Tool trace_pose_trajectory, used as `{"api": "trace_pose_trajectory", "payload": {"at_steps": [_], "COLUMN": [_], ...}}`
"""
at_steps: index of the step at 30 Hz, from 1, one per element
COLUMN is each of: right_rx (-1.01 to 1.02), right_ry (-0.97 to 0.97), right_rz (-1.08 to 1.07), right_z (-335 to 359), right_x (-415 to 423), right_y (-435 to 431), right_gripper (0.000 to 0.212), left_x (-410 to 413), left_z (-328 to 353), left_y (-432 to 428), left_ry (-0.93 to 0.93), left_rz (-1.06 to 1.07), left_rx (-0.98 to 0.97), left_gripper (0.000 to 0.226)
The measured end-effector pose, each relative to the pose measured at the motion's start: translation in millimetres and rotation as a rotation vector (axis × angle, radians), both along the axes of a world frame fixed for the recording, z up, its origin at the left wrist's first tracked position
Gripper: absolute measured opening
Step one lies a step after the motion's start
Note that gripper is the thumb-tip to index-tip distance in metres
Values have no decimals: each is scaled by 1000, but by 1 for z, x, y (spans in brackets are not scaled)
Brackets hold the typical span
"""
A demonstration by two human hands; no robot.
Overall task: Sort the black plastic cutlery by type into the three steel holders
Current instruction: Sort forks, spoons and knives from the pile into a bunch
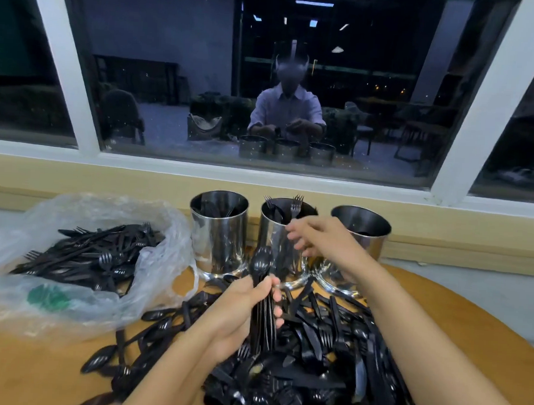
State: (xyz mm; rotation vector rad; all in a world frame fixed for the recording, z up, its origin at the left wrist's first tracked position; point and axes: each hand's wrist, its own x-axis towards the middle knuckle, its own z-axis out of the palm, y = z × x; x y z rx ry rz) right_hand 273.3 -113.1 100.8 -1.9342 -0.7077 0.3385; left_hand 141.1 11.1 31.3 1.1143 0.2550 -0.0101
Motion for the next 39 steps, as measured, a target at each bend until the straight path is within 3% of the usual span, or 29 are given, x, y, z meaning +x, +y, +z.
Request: {"api": "trace_pose_trajectory", "payload": {"at_steps": [5, 11, 14, 19, 23, 24, 26, 28, 30, 35, 37, 39], "right_rx": [107, -9, 119, 329, 128, 79, 40, 43, 40, -4, 39, 84], "right_ry": [190, -5, 108, 348, 202, 127, 21, 47, 96, 92, -22, -69], "right_rz": [84, 38, 55, 184, 29, -12, -54, -3, 58, 20, -66, -77], "right_z": [-18, -23, -24, -33, -38, -40, -43, -44, -46, -60, -66, -69], "right_x": [-53, -68, -65, -57, -63, -63, -58, -52, -45, -44, -42, -37], "right_y": [-30, -42, -52, -67, -62, -60, -59, -62, -67, -61, -56, -57], "right_gripper": [31, 48, 46, 43, 31, 31, 28, 22, 18, 32, 30, 17], "left_x": [-17, -26, -28, -27, -15, -12, -6, -2, 3, 7, 9, 12], "left_z": [-1, 0, 2, 3, -8, -12, -18, -21, -27, -38, -40, -40], "left_y": [-28, -50, -55, -49, -57, -60, -61, -59, -53, -57, -60, -58], "left_ry": [-62, -113, -136, -192, -148, -152, -169, -186, -192, -195, -210, -230], "left_rz": [-53, 5, -24, -103, -6, 15, 37, 25, 8, 190, 201, 177], "left_rx": [135, 442, 568, 605, 1053, 1142, 1163, 1101, 1027, 1468, 1483, 1374], "left_gripper": [19, 11, 14, 16, 14, 31, 38, 22, 20, 24, 35, 43]}}
